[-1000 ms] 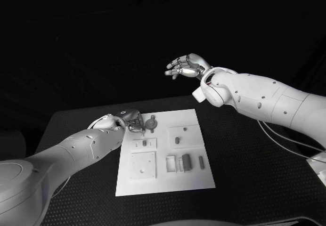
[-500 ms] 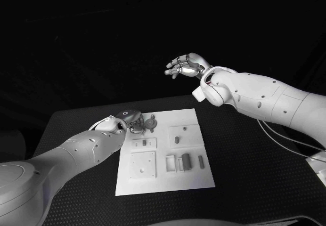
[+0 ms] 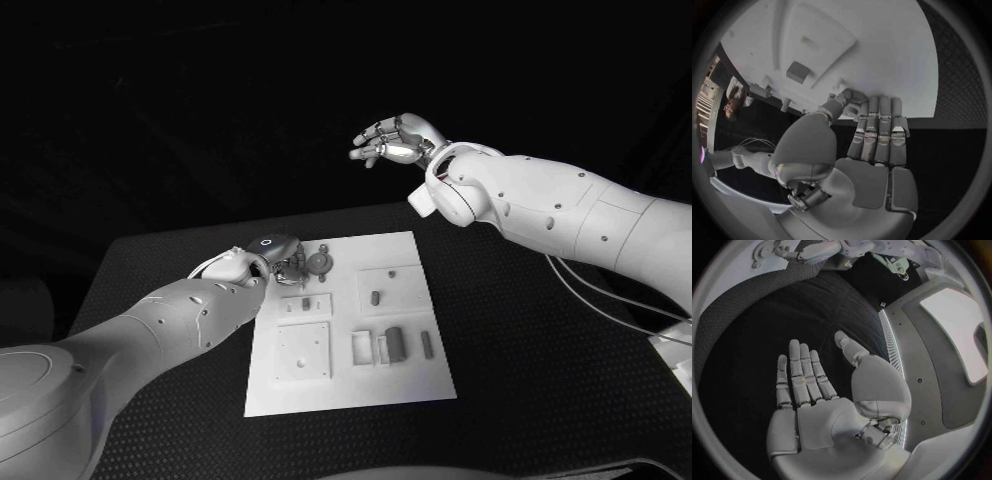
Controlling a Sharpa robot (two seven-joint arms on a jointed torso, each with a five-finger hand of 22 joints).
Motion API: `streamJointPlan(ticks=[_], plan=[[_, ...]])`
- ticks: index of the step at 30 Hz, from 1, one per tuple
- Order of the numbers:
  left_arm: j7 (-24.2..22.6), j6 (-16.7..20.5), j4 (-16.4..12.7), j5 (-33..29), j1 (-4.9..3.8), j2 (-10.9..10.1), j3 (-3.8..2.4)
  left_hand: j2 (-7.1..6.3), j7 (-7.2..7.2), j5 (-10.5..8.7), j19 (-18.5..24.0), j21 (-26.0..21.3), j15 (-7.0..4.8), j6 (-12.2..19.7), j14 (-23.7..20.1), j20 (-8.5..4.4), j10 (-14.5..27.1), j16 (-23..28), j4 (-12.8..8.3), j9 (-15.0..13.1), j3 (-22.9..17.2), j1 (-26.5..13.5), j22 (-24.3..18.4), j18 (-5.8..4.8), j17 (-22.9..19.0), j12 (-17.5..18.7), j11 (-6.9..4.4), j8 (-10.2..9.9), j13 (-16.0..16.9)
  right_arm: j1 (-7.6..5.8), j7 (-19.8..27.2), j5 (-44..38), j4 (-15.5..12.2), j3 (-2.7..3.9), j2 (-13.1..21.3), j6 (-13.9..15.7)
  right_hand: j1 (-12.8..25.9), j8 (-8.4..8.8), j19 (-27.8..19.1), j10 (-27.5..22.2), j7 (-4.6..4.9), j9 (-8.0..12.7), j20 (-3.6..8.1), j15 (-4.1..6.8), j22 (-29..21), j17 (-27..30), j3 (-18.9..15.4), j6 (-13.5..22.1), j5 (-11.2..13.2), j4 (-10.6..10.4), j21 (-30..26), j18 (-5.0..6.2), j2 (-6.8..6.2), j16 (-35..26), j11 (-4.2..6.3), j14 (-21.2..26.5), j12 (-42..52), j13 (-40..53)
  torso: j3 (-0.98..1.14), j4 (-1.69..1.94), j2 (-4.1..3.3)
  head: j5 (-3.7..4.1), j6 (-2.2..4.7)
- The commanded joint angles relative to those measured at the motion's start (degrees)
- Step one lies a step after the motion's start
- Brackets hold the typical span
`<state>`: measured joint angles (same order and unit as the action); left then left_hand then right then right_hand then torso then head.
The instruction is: Assemble the parts on the task board
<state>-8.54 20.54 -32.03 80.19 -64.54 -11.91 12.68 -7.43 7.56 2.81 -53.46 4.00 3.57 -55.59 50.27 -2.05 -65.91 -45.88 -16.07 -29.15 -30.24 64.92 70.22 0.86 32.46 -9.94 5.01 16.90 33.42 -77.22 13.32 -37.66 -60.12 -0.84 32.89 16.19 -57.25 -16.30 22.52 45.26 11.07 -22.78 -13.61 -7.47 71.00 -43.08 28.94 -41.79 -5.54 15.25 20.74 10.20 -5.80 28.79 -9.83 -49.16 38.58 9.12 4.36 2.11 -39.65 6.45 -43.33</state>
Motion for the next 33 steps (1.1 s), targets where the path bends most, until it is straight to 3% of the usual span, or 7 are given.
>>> streamJointPlan(ticks=[1, 6, 11, 20, 27, 29, 33], plan=[[0.87, -6.74, -0.1, 2.25, 1.9, -0.21, 0.75, 1.36, -0.21, 0.39, -0.54, 0.0, -0.16, -0.91, 0.57, -0.14, -0.66, -0.39, 0.04, 0.05, -1.5, 0.71, 0.17, -0.43, 0.07, 0.07, -0.33, 0.32, 0.51, -0.01, 0.39, -0.11, -0.1, 0.05, 0.08, -0.56, 0.22, -0.27, 0.16, -0.18, 2.34, 0.07, 0.01, 0.06, 0.1, 0.08, 0.13, 0.48, 0.08, -0.34, -0.33, -0.91, 0.23, -0.22, 0.05, -0.43, 0.18, -0.07, -0.04, 0.05, 0.0, -0.06, 0.11], [0.33, -5.39, -0.24, 2.16, 1.83, -0.85, 0.72, 3.44, -0.48, 2.0, -1.16, 0.11, -0.51, -1.94, 1.36, -0.48, -1.55, -0.56, 0.09, 0.15, -3.3, 0.38, 0.53, -0.51, 0.06, 0.37, -0.66, 0.49, 1.32, -0.01, 0.38, -0.08, -0.21, 0.05, 0.28, -0.56, 0.26, -0.28, 0.16, -0.18, 2.34, 0.08, 0.01, 0.06, 0.11, 0.08, 0.12, 0.47, 0.09, -0.36, -0.34, -0.92, 0.23, -0.22, 0.05, -0.43, 0.19, -0.08, -0.05, 0.06, 0.0, -0.12, 0.15], [-0.09, -3.15, -0.5, -0.16, 1.57, -1.64, 0.66, 4.52, -0.55, 2.64, -1.5, 0.15, -0.67, -2.33, 1.78, -0.67, -1.97, -0.6, -0.1, 0.13, -3.91, 0.23, 0.76, -0.52, 0.04, 0.59, -0.81, 0.59, 1.68, -0.01, 0.37, -0.08, -0.29, 0.05, 0.47, -0.54, 0.28, -0.28, 0.16, -0.18, 2.34, 0.08, 0.0, 0.05, 0.12, 0.08, 0.11, 0.47, 0.09, -0.38, -0.36, -0.92, 0.24, -0.22, 0.05, -0.43, 0.19, -0.09, -0.09, 0.06, 0.01, -0.22, 0.28], [-0.84, -1.1, -1.19, -3.97, -0.26, -3.09, 0.51, 5.08, -0.72, 2.66, -2.11, 0.26, -0.93, -2.9, 2.48, -0.91, -2.64, -0.76, -0.25, -0.03, -4.25, 0.09, 1.05, -0.48, 0.07, 0.73, -1.07, 0.88, 2.08, -0.01, 0.35, -0.06, -0.39, 0.05, 0.71, -0.49, 0.29, -0.29, 0.16, -0.18, 2.34, 0.09, 0.01, 0.06, 0.16, 0.09, 0.1, 0.47, 0.08, -0.4, -0.4, -0.92, 0.25, -0.22, 0.05, -0.44, 0.2, -0.11, -0.08, 0.07, 0.01, -0.54, 0.48], [-1.28, -0.11, -2.12, -5.81, -0.98, -3.82, 0.33, 5.5, -0.74, 2.61, -2.29, 0.23, -1.0, -2.95, 2.66, -0.98, -2.79, -0.72, -0.21, -0.07, -4.35, -0.09, 1.14, -0.5, 0.03, 0.89, -1.11, 0.91, 2.21, -0.01, 0.38, -0.05, -0.43, 0.05, 0.79, -0.51, 0.31, -0.3, 0.17, -0.18, 2.34, 0.1, 0.01, 0.06, 0.18, 0.09, 0.1, 0.48, 0.08, -0.42, -0.42, -0.91, 0.24, -0.22, 0.05, -0.44, 0.21, -0.12, -0.09, 0.08, 0.02, -0.78, 0.62], [-1.32, -0.03, -2.39, -6.48, -1.03, -3.99, 0.11, 5.45, -0.73, 2.57, -2.3, 0.22, -1.0, -2.92, 2.67, -0.99, -2.78, -0.7, -0.25, -0.07, -4.34, -0.11, 1.14, -0.5, 0.02, 0.94, -1.11, 0.9, 2.22, 0.0, 0.36, -0.05, -0.42, 0.05, 0.8, -0.53, 0.3, -0.3, 0.17, -0.18, 2.33, 0.11, 0.01, 0.06, 0.19, 0.09, 0.1, 0.48, 0.08, -0.42, -0.43, -0.91, 0.24, -0.21, 0.05, -0.44, 0.22, -0.13, -0.09, 0.08, 0.01, -0.81, 0.64], [-1.31, -0.8, -3.47, -10.1, -1.04, -4.6, -1.62, 5.22, -0.71, 2.48, -2.33, 0.17, -1.01, -2.85, 2.71, -1.01, -2.79, -0.65, -0.31, -0.07, -4.32, -0.2, 1.16, -0.52, -0.01, 1.06, -1.09, 0.85, 2.27, 0.0, 0.36, -0.05, -0.34, 0.05, 0.73, -0.51, 0.29, -0.31, 0.17, -0.19, 2.33, 0.11, 0.02, 0.06, 0.2, 0.1, 0.1, 0.48, 0.08, -0.41, -0.44, -0.91, 0.24, -0.21, 0.05, -0.44, 0.22, -0.14, -0.1, 0.05, 0.04, -1.06, 0.78]])
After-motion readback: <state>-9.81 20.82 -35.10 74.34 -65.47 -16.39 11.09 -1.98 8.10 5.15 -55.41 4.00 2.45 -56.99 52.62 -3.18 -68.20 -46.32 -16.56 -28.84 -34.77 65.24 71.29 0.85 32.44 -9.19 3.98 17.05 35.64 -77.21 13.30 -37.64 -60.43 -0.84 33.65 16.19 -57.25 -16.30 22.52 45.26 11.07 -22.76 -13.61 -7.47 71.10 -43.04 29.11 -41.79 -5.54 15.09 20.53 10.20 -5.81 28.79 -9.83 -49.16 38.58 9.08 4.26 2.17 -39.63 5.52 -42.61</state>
